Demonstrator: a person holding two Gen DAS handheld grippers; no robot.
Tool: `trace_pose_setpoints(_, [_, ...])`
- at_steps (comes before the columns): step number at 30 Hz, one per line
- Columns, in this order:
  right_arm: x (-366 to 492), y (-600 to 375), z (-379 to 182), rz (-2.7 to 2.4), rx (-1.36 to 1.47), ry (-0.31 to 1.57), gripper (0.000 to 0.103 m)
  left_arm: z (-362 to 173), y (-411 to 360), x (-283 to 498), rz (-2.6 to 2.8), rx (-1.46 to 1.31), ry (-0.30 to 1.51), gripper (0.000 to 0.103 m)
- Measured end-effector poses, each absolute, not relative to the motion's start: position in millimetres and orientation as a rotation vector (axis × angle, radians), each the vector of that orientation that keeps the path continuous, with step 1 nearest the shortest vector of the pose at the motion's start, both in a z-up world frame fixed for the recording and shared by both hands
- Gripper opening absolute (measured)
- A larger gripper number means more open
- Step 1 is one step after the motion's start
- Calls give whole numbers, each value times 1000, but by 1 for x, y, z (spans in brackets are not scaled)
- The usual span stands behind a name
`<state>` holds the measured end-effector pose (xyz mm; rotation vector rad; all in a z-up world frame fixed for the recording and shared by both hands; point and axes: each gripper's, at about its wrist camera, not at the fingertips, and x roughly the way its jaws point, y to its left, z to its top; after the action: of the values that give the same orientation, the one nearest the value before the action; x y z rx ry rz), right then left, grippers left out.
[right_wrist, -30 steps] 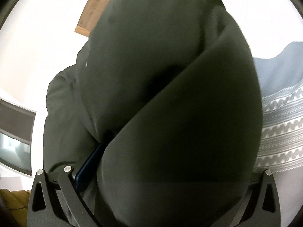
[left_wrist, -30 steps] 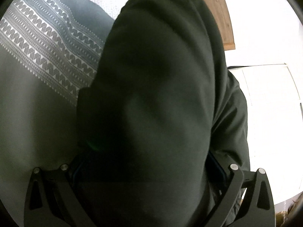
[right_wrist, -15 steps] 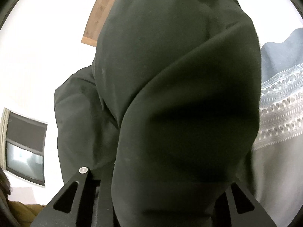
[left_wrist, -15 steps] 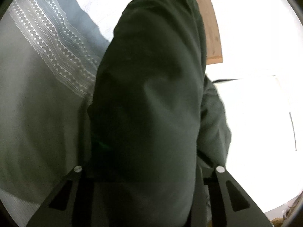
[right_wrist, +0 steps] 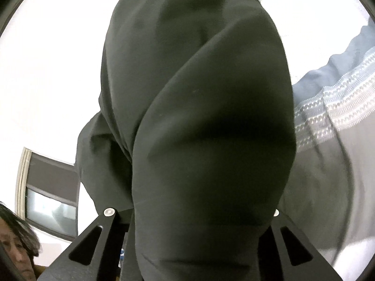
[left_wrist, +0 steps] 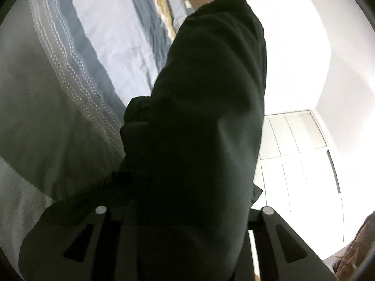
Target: Fold large clothes
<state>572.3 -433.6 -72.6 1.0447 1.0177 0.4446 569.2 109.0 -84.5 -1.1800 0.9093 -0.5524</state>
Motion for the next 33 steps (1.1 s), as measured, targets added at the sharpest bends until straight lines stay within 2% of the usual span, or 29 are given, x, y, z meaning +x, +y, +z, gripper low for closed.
trace_pose_setpoints(9, [530, -443, -46, 440, 1078, 1029, 21, -59, 118, 525, -512, -1136, 939, 21])
trace_pose_setpoints(14, [561, -446, -90, 376, 1042, 1127, 22, -103, 117, 538, -419, -1011, 1054, 21])
trace_pose_setpoints(17, [576, -433, -129, 297, 971, 1194, 26, -136, 148, 555, -337, -949, 1093, 22])
trace_pose_setpoints(18, [581, -441, -142, 250, 946, 1205, 27, -144, 155, 562, -307, -923, 1100, 25])
trace_pose_setpoints(20, [590, -454, -156, 199, 907, 1213, 38, -153, 159, 575, -279, -858, 1117, 31])
trace_pose_setpoints(22, [600, -458, -160, 178, 829, 1219, 45, -157, 158, 585, -258, -790, 1126, 44])
trace_pose_setpoints(25, [615, -455, -172, 156, 763, 1210, 59, -164, 151, 606, -234, -743, 1118, 53])
trace_pose_setpoints(28, [609, -455, -182, 141, 754, 1186, 63, -172, 157, 619, -190, -762, 1092, 63])
trace_pose_setpoints(33, [640, -473, -196, 122, 734, 1162, 70, -188, 166, 647, -172, -775, 1061, 72])
